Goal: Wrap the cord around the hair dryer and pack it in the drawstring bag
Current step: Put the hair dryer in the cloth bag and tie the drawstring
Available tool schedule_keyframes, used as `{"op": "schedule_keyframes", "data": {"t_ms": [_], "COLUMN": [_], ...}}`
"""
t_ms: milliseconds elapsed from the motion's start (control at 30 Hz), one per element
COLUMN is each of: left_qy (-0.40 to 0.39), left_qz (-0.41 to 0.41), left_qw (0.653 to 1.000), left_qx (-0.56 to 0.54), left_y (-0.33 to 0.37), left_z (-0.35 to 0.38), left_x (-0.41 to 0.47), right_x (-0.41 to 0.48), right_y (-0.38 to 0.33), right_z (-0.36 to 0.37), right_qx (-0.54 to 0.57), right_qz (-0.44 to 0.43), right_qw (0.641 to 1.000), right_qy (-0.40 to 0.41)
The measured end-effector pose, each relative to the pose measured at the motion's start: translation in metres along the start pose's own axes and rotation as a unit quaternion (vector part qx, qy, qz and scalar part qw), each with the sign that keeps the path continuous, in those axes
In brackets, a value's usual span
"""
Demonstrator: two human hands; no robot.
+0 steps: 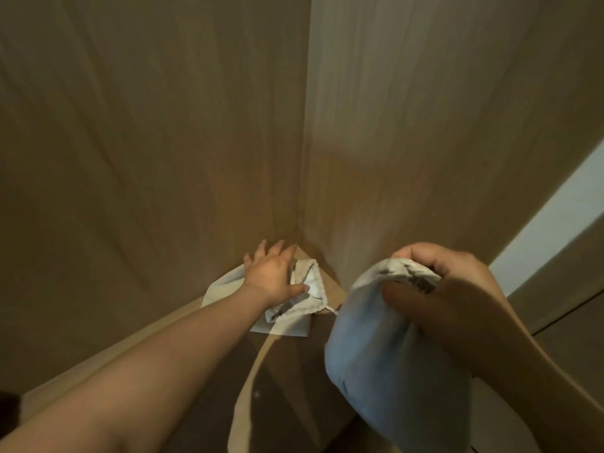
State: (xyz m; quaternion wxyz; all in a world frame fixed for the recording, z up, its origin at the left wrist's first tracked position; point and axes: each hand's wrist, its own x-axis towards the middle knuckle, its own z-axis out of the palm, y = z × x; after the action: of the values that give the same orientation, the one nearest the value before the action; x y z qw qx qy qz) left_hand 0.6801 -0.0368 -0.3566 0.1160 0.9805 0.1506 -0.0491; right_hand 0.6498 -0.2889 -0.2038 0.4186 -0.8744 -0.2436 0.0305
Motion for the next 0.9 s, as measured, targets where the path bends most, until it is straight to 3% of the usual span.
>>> {"op": "schedule_keyframes", "data": {"t_ms": [167, 333, 433, 700, 800, 900], "left_qy": [-0.041, -0.08, -0.081, -0.32, -0.308, -0.227], "left_qz": [-0.041, 0.025, 0.061, 0.033, 0.012, 0.005], "left_qw": [0.998, 0.994, 0.994, 0.947, 0.95, 0.971], "left_qx": [0.035, -0.07, -0.046, -0.007, -0.05, -0.07], "left_y": [-0.024, -0.053, -0.07, -0.08, -0.063, -0.052], "left_z": [0.025, 0.038, 0.032, 0.009, -0.016, -0.03], "left_x": [0.015, -0.009, -0.034, -0.096, -0.091, -0.091], "right_x": [0.012, 0.014, 0.013, 0.01, 0.013, 0.023], "right_y": [-0.001, -0.001, -0.003, -0.022, -0.032, -0.039], "right_z": [0.011, 0.013, 0.011, 0.014, 0.013, 0.014], "right_qx": [-0.004, 0.006, -0.003, -0.018, -0.029, -0.032], "right_qz": [-0.022, 0.002, 0.017, 0.0, -0.022, -0.063], "right_qw": [1.0, 1.0, 1.0, 1.0, 0.999, 0.997], "right_qy": [0.001, -0.014, -0.007, -0.012, -0.005, 0.01]}}
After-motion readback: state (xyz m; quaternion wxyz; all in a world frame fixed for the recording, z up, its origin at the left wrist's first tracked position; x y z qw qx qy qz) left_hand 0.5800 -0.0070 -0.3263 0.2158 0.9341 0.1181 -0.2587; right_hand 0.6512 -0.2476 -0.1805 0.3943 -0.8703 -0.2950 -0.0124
